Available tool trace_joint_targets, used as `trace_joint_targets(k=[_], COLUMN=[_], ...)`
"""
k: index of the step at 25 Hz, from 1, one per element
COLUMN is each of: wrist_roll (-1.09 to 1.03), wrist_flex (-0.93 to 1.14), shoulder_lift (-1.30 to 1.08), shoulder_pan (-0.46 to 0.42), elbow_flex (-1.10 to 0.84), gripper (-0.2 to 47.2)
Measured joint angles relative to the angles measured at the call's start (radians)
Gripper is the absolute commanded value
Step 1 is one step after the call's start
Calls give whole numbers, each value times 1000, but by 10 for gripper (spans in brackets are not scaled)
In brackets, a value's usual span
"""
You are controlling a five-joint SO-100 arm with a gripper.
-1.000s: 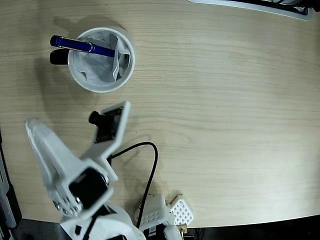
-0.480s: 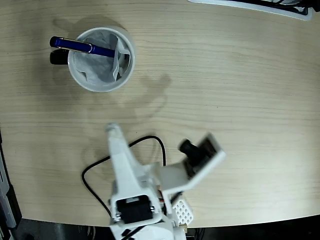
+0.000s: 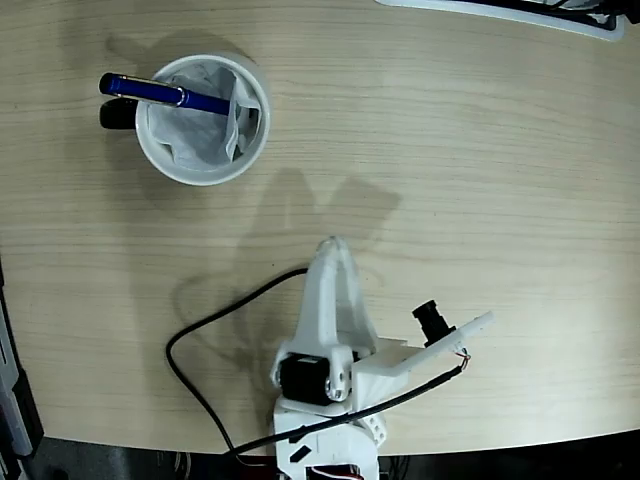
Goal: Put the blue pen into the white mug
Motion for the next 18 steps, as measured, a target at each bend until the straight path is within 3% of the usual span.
trace_joint_targets(k=[5,10,18], wrist_roll=[-83,-141,-284], wrist_flex=[302,575,738], shoulder_lift=[114,184,264], shoulder_pan=[38,14,5], elbow_flex=[17,54,52], gripper=[0,0,0])
